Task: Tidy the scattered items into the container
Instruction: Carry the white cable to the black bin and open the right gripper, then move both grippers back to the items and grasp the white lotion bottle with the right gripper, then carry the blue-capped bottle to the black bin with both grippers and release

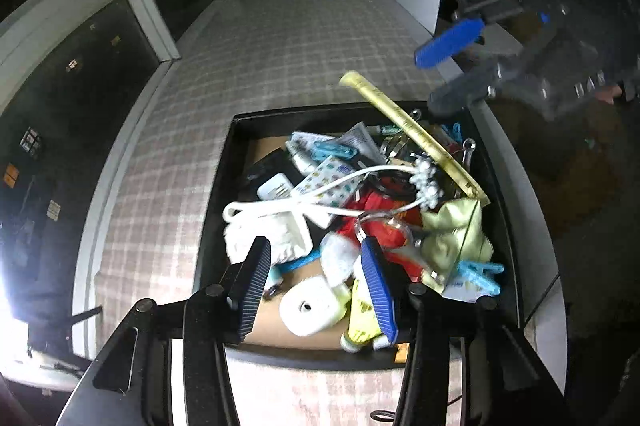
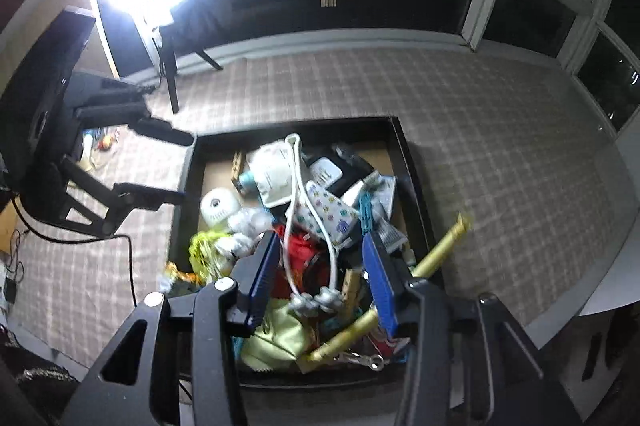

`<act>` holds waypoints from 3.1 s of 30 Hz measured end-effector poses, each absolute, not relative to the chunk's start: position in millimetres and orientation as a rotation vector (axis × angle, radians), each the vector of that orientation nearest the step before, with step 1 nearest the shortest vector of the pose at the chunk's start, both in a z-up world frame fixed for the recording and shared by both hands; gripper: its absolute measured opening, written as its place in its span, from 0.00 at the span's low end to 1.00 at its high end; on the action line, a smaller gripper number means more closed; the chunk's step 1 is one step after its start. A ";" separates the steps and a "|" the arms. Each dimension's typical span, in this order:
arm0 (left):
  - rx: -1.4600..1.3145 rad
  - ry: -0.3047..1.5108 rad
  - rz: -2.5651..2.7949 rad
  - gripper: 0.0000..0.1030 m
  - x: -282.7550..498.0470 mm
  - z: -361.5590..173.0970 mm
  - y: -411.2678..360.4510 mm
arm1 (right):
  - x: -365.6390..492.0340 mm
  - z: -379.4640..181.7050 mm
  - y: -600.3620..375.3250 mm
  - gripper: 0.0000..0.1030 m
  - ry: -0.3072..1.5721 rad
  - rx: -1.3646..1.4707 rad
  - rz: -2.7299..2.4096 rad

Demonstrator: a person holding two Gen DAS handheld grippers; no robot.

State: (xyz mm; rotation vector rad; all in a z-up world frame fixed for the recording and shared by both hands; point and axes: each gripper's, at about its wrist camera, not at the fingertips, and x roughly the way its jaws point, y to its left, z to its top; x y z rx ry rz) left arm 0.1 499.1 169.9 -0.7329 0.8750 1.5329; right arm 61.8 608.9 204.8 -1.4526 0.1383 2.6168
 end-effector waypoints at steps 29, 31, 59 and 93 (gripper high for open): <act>-1.238 0.688 2.120 0.34 -73.1 145.0 73.3 | -130.5 140.3 290.0 0.47 -0.241 -1.914 3.096; -1.282 0.720 2.099 0.34 -70.8 128.7 63.9 | -142.1 133.1 269.1 0.47 -0.248 -1.953 3.095; -1.496 -0.122 2.216 0.31 -197.9 49.7 41.4 | -249.0 53.8 160.5 0.31 0.078 -2.199 3.031; -1.518 -0.410 2.215 0.37 -199.4 29.1 34.1 | -260.7 21.5 149.8 0.34 0.440 -2.274 3.055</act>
